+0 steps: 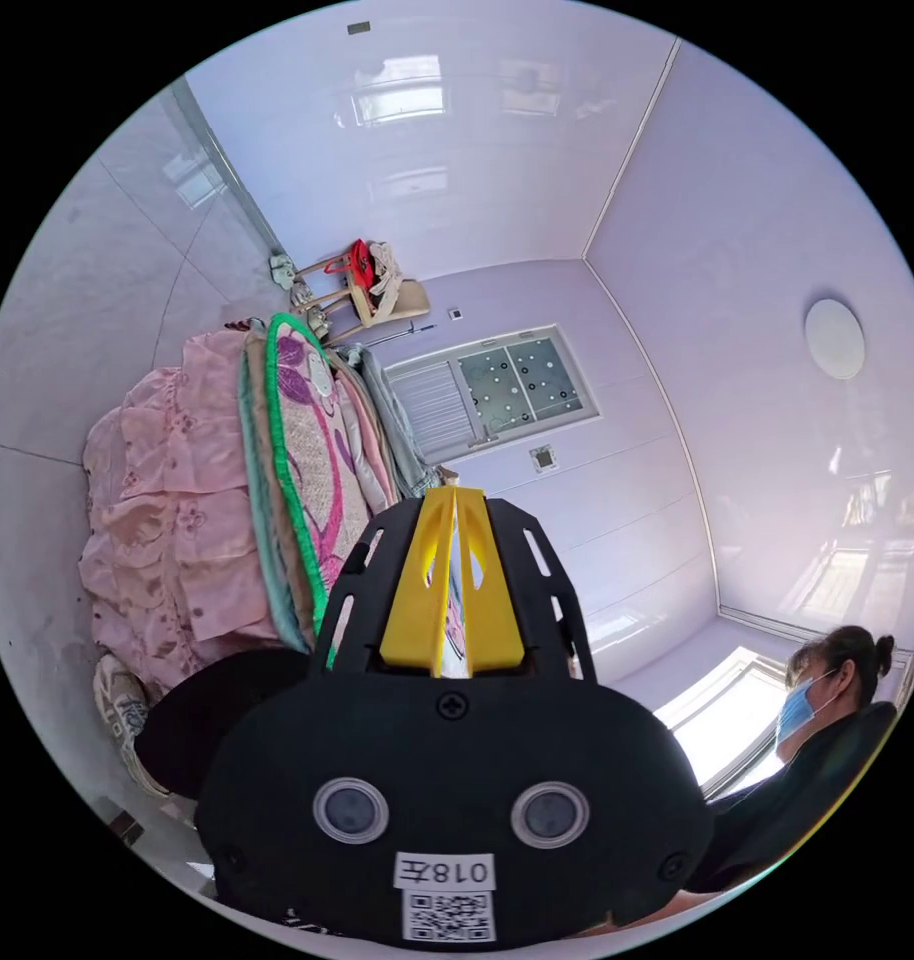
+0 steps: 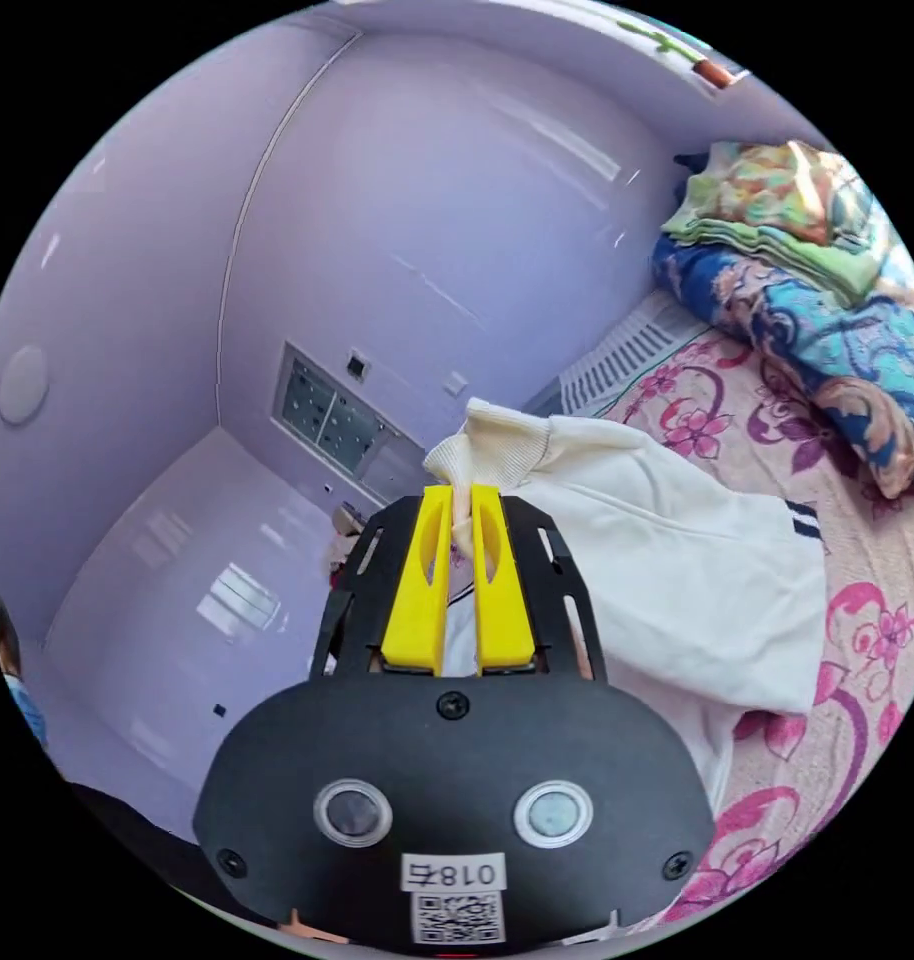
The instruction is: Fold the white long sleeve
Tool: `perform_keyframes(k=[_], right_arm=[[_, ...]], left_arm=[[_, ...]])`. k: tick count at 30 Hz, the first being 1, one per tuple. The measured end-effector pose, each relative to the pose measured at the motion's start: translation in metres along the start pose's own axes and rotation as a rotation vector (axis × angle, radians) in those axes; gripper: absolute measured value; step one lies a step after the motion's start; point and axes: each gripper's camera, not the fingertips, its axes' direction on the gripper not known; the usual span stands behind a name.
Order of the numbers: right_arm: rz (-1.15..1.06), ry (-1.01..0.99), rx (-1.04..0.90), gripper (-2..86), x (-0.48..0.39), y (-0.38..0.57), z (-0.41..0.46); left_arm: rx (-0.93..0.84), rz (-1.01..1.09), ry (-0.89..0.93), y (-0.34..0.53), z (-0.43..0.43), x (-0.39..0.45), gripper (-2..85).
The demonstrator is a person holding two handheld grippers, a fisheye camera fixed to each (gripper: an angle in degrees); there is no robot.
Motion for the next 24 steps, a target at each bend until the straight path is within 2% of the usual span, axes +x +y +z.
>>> perform_keyframes(k=[5,9,11,17,19,21,23,24], right_arm=[[-0.235,0.237,-0.252,2.7,-0.068,0.089,0.176],[-0.272,0.443,-0.424,3.2,-0.060,0.166,0.275],[-0.284,0.463,-0.436,3.5,-0.058,0.183,0.290],[-0.424,0.495,-0.302,5.2,-0.104,0.206,0.298],[-0.487,0.496,-0.362,7.7,-0.113,0.214,0.315],[-0.558,0.471,-0.621,12.2,-0.107,0.232,0.353],[-0.579,0.447,-0.754,13.6,-0.101,0.247,0.366],[-0.592,0.415,-0.749,13.6,-0.102,0.253,0.361]], left_arm=[[0.041,-0.028,-0.023,-0.014,-0.027,-0.015,-1.0],[0.074,-0.039,-0.051,-0.031,-0.054,-0.018,-1.0],[0.087,-0.029,-0.066,-0.040,-0.066,-0.015,-1.0],[0.077,0.005,-0.102,-0.070,-0.073,-0.005,-1.0],[0.055,-0.001,-0.074,-0.076,-0.058,0.001,-1.0],[0.005,0.004,-0.046,-0.081,-0.041,0.009,-1.0],[-0.054,0.019,-0.037,-0.087,-0.022,0.021,-1.0],[-0.095,0.037,-0.022,-0.091,-0.008,0.031,-0.9]])
